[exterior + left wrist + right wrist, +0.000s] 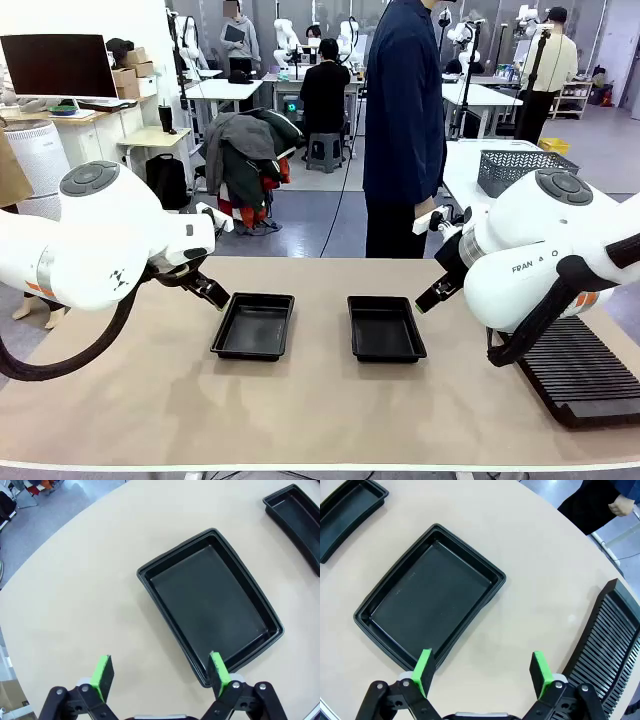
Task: Inspect and transfer BCBs to ESD trays.
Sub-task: Pick up the Blank PCB from the PCB Rack and place it in the left ESD tray.
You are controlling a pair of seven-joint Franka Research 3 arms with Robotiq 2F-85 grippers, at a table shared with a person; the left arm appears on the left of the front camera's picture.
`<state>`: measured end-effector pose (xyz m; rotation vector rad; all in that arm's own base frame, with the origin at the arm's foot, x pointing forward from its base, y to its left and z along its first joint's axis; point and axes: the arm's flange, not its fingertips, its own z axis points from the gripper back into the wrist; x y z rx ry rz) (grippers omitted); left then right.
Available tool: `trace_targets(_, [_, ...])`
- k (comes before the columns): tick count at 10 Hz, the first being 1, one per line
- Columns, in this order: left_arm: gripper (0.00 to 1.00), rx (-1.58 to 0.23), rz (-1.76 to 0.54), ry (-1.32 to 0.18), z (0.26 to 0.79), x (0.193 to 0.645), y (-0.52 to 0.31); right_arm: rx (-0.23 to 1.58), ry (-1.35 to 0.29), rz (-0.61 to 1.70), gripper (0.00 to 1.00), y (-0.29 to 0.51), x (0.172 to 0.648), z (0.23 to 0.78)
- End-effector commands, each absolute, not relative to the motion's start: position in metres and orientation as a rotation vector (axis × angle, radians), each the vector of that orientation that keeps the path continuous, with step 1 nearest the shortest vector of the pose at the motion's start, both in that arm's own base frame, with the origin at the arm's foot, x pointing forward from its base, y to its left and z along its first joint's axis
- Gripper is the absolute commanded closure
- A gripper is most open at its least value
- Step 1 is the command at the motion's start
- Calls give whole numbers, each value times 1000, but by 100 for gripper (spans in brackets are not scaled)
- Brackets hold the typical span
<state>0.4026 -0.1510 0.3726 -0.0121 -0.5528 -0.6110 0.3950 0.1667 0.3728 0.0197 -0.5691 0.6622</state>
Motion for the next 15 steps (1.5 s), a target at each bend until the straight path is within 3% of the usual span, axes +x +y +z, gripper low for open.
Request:
trace_targets(1, [0,-12,-611,-553,373,403,-151,20,-569,662,0,167,395,373])
trace_targets(10, [0,-11,-615,-553,373,402,-152,19,-569,663,0,167,395,373])
trace_targets(15, [0,-112,-436,-478,497,385,-116,247,-448,455,0,130,357,499])
